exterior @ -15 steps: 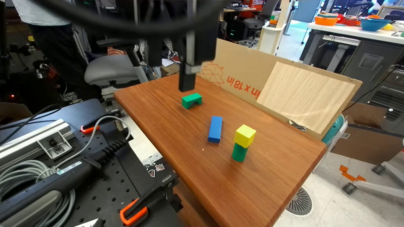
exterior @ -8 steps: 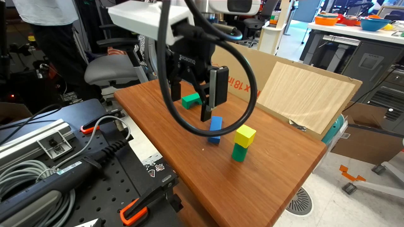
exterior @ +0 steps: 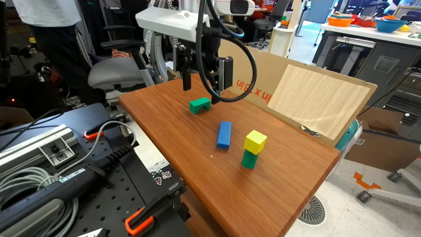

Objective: Move the green rectangular block to the right

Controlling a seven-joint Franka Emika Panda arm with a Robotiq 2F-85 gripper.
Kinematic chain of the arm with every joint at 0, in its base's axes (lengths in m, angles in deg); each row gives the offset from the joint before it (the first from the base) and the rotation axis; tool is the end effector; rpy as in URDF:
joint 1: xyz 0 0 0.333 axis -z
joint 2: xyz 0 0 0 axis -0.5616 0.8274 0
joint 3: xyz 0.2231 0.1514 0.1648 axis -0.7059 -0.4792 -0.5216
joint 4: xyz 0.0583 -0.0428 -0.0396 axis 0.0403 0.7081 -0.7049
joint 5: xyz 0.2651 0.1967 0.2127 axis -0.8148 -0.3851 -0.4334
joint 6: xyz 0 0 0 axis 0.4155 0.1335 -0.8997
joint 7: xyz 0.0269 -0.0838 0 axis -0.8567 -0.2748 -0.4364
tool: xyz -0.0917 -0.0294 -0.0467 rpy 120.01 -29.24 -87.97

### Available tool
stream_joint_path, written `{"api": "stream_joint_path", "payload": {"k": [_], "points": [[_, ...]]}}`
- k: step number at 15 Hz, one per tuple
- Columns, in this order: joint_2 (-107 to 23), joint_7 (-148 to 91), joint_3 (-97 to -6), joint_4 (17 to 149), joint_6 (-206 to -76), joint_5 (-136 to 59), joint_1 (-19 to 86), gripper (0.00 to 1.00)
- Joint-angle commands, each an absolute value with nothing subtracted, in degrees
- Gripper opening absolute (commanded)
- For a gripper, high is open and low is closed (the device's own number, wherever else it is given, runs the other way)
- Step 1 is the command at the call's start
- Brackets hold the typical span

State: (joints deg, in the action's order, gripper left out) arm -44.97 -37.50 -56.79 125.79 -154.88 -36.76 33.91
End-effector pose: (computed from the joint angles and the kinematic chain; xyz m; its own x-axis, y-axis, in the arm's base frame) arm 0.5086 0.0136 0.2254 0.9840 0.1767 -0.0211 0.1775 -0.9834 0.0391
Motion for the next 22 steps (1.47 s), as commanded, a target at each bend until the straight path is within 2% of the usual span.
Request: {"api": "stream_joint_path", "payload": {"k": [1,22], "points": [[-43.0,-35.0,-58.4,123.0,-154.8,-37.3,31.5,1.0],[-30.8,-19.4,-57.1,112.7,-153.2,-37.3,24.7,1.0]]}}
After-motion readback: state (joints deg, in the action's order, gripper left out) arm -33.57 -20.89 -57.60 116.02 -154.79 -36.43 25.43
